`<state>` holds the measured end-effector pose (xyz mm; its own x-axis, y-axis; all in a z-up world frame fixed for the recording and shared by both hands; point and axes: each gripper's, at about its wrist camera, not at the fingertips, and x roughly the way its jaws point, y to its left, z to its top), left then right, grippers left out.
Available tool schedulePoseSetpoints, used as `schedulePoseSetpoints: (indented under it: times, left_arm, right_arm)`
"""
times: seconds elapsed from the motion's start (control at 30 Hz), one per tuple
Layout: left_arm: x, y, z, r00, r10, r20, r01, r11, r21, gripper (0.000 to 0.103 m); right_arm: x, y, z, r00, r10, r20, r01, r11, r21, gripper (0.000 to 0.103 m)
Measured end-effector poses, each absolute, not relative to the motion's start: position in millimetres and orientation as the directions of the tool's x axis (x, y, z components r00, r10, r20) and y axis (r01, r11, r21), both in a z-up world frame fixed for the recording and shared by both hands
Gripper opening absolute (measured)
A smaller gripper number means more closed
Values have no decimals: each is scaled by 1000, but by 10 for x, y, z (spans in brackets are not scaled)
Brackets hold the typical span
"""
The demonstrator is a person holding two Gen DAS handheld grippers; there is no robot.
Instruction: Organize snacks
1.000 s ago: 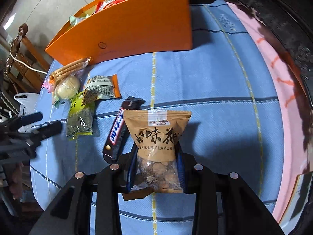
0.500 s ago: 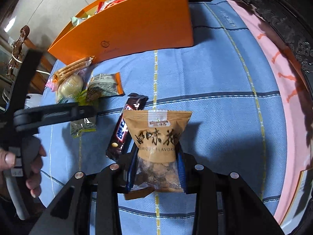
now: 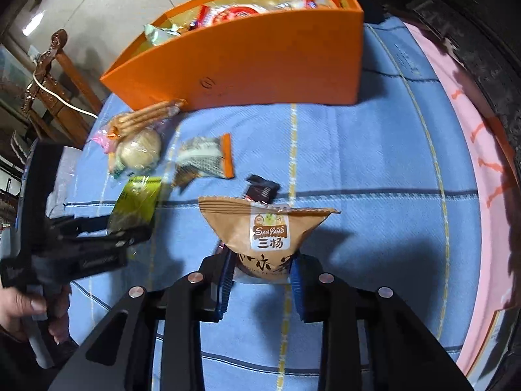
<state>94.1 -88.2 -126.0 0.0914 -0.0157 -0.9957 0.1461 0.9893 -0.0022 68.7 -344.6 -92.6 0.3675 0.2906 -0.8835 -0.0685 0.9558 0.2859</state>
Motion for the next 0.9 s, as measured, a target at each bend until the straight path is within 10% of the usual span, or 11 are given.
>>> schedulePoseSetpoints:
  times: [0.37,0.4,0.57,0.67,0.73,0.9]
  left_arm:
    - [1067,-593,-350,313,-72,-947,109,993,-39,59]
    - [1054,-600,-288,332,-76,-940,120,992,-37,2]
    - [1194,-700,-240,317,-68,-946,156,988,-18,1]
    - [1151,-555,-511,251,-73,-965,141,989,-38,30]
    - [1078,-506,-710,202,-44,-978,136,991,-16,80]
    - [884,-651,-1039,128,48,-991,257,963,80,87]
  right_arm:
    - [954,-3363,-303,482,352,-802,-131,934,331,30]
    - [971,-3373,-248,491,355,-795,-136,933,333,30]
    - [1068,-3391,-138,503,362,-785,-144,931,336,30]
    - [1072,-3368,-219,483,367,-795,-142,929,342,30]
    - [1060,-3352,-293,465,372,-803,-142,927,347,30]
    - [1033,-3315,-411,433,379,-818,-143,925,352,30]
